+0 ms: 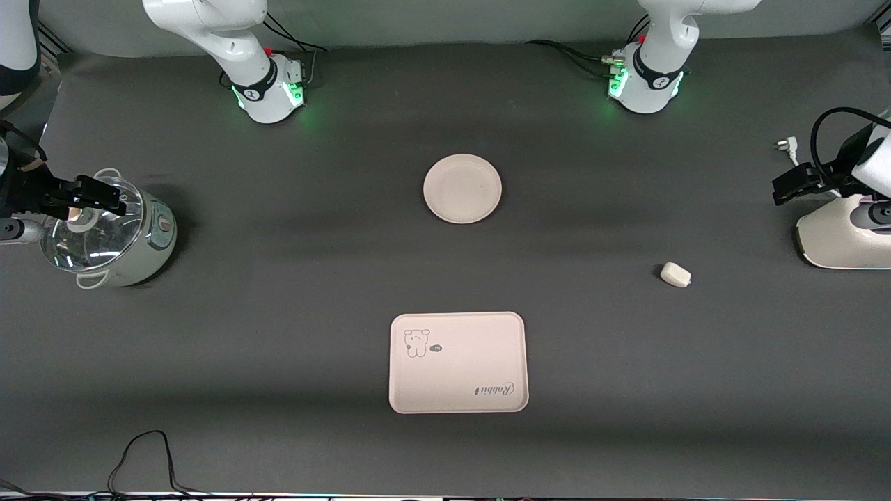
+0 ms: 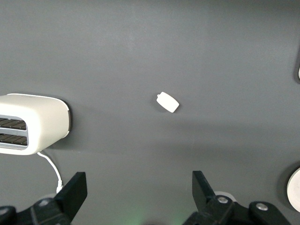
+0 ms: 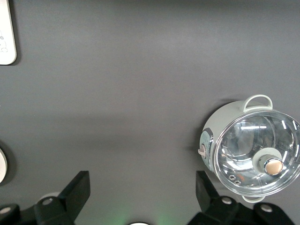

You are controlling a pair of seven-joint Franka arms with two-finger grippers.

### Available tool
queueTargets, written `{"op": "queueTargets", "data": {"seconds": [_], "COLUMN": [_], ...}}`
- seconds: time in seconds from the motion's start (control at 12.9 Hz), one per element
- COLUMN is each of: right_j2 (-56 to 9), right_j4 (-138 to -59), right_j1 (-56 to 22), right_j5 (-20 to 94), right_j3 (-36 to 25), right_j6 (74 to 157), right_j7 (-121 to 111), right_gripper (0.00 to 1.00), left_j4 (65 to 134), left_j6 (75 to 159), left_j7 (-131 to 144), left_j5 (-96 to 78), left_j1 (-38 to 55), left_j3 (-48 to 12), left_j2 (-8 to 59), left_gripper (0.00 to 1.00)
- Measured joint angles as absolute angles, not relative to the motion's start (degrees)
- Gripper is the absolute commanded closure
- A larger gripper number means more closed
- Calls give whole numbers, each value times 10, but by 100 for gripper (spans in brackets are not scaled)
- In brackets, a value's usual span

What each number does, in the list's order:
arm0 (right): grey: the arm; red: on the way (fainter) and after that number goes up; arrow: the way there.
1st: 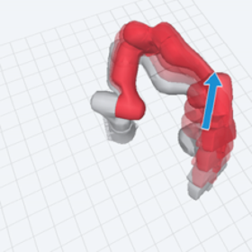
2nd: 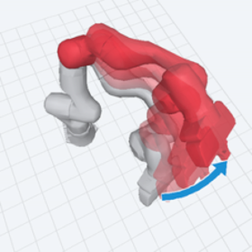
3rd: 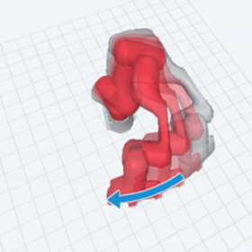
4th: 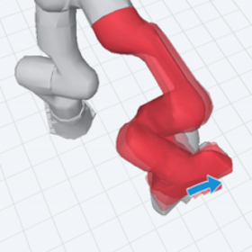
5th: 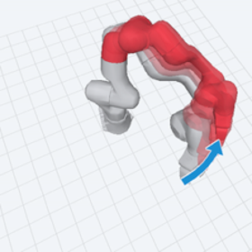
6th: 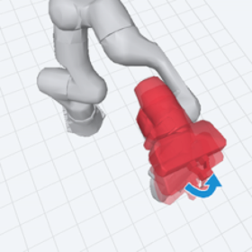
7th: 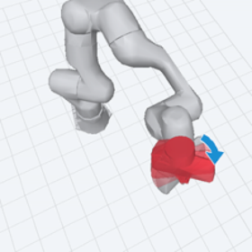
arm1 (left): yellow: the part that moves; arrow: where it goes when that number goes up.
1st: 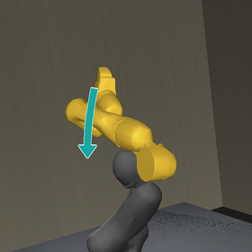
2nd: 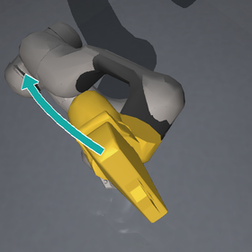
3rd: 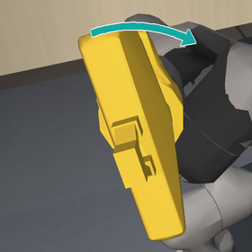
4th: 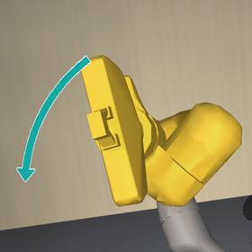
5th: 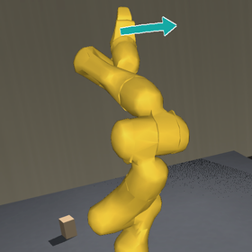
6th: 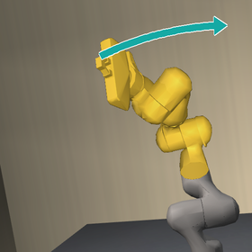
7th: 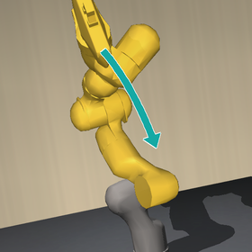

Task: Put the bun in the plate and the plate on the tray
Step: 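Move the left gripper toward the white bun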

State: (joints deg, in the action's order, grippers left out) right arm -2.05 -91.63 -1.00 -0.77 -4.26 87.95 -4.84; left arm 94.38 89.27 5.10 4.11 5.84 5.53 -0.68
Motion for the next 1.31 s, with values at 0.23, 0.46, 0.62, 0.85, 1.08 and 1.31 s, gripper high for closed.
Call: {"op": "queueTargets", "data": {"seconds": [0.23,0.46,0.62,0.85,1.08,1.31], "right_j2": [-21,-21,-21,-21,-22,-23], "right_j4": [-916,-916,-916,-916,-916,-917], "right_j1": [-10,-10,-10,-10,-10,-10], "right_j5": [-8,-8,-8,-8,-8,-8], "right_j3": [-43,-43,-43,-43,-43,-43], "right_j6": [879,879,879,879,879,879], "right_j7": [-48,-48,-48,-48,-48,-48], "right_gripper": [0,0,0,0,0,0], "left_j4": [940,940,939,938,941,990], "left_j6": [884,883,875,859,851,849], "left_j7": [38,35,18,8,8,9], "left_j5": [41,40,40,38,30,29], "left_j1": [58,58,58,58,57,56], "left_j3": [56,57,58,58,60,63], "left_j2": [-7,-7,-7,-7,-12,-57], "left_gripper": [0,0,0,0,0,0]}}
